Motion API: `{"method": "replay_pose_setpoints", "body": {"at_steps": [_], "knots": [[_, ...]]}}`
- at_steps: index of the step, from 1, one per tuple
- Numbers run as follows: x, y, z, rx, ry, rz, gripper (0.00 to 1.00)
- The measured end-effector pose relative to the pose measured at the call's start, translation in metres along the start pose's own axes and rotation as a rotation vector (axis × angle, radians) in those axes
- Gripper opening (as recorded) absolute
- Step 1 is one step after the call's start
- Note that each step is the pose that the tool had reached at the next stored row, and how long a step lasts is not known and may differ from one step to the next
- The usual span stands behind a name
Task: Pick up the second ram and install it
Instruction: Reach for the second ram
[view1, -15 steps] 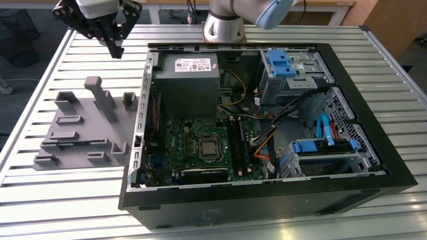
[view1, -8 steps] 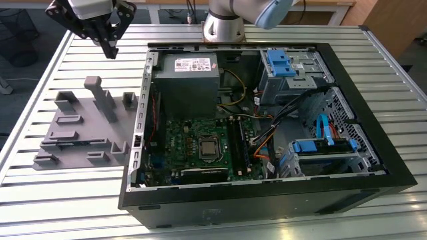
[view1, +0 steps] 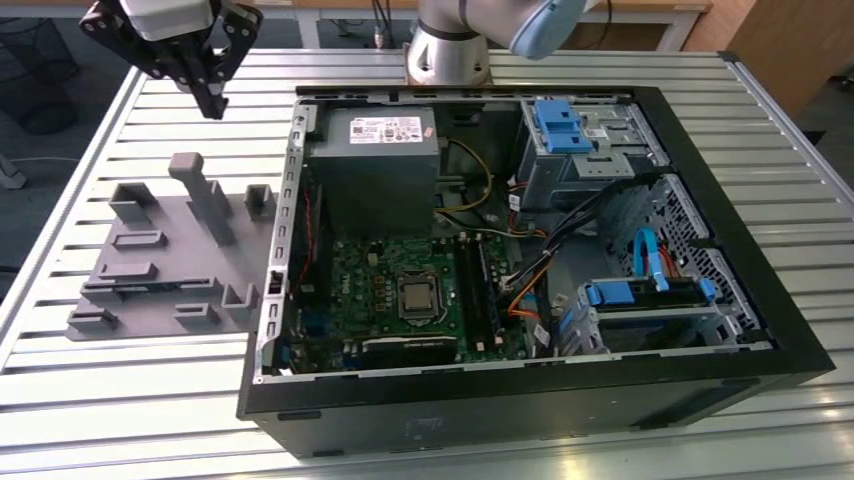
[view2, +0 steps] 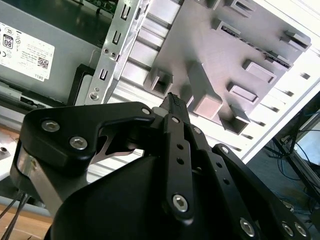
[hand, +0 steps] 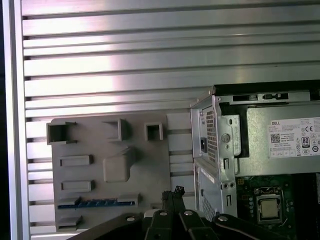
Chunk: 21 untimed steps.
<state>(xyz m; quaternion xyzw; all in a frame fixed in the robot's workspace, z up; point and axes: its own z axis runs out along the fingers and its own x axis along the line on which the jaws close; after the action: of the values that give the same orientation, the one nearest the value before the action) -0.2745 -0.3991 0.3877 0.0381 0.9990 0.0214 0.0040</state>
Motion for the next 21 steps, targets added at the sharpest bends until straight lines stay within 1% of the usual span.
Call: {"method": "replay_pose_setpoints", "body": {"at_steps": [7,9,13,18,21], "knots": [[0.0066,-0.0015,0.0007,0.0,0.0006,0.0,0.11],[0.0096,-0.002,0.001,0.0,0.0006,0.0,0.11],[0.0185,-0.0032,0.0013,0.0,0.0006,0.0,0.11],[0.0323,-0.0043,0.0018,0.0,0.0006,0.0,0.11],[0.038,-0.0048,0.0019,0.0,0.0006,0.0,0.11]]}}
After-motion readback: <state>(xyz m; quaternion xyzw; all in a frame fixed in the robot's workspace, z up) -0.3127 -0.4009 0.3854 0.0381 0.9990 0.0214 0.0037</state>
